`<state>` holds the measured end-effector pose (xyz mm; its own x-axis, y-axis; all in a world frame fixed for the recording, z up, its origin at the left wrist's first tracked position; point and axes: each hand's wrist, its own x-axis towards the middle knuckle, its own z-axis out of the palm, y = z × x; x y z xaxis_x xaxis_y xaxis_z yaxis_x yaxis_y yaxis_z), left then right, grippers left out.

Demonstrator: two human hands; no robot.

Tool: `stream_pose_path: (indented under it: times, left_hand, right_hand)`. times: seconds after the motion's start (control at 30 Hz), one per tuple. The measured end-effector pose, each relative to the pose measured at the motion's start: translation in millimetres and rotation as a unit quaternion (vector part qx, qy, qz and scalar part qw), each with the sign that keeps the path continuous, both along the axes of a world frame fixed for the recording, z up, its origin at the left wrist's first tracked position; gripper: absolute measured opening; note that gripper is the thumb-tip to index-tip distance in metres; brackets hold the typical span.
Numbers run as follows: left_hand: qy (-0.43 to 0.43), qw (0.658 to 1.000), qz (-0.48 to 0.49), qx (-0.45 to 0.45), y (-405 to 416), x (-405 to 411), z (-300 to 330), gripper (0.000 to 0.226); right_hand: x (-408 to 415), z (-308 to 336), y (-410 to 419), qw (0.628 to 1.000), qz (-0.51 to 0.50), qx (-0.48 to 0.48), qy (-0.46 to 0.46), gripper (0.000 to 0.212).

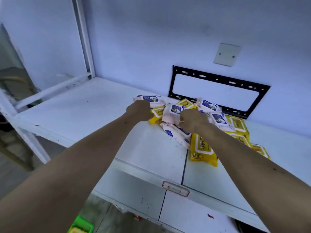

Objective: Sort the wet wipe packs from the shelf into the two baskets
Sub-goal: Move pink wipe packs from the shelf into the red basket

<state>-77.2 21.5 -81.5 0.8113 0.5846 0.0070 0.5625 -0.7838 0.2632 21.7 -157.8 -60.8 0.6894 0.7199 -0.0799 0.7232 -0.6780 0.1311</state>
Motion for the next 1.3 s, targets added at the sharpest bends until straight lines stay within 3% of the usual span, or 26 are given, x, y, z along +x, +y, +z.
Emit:
stream_pose_path:
  times: [0.13, 0.33, 0.47, 0.7, 0.87, 1.17, 1.3]
  left_hand:
    - [0.012, 1.0, -0.021, 0.011, 14, 31, -5, 0.023]
    - [0.011, 0.999, -0.038, 0.008, 60, 63, -11, 0.039]
    - [0.017, 0.998, -0.052, -0.017, 93, 84, -20, 0.039]
    - [0.056, 0.997, -0.039, -0.042, 138, 119, -42, 0.053]
    - [0.088, 0.99, -0.053, -0.097, 156, 138, -55, 0.043]
    - [0.125, 0.974, -0.047, -0.185, 163, 150, -58, 0.036]
    - [0.112, 0.969, -0.018, -0.218, 159, 150, -57, 0.051]
  right_hand:
    - [29, -8, 10, 0.998, -0.043, 0.033, 0.044, 0.031]
    - [61, -25, 39, 0.977, -0.138, 0.089, 0.135, 0.048]
    - [74, -31, 58, 0.946, -0.195, 0.106, 0.236, 0.058]
    - [97, -27, 81, 0.896, -0.242, 0.144, 0.343, 0.052]
    - [106, -23, 90, 0.871, -0.281, 0.122, 0.384, 0.076]
    - [112, -26, 92, 0.834, -0.299, 0.165, 0.434, 0.048]
    - [112, -29, 91, 0.84, -0.29, 0.178, 0.422, 0.058]
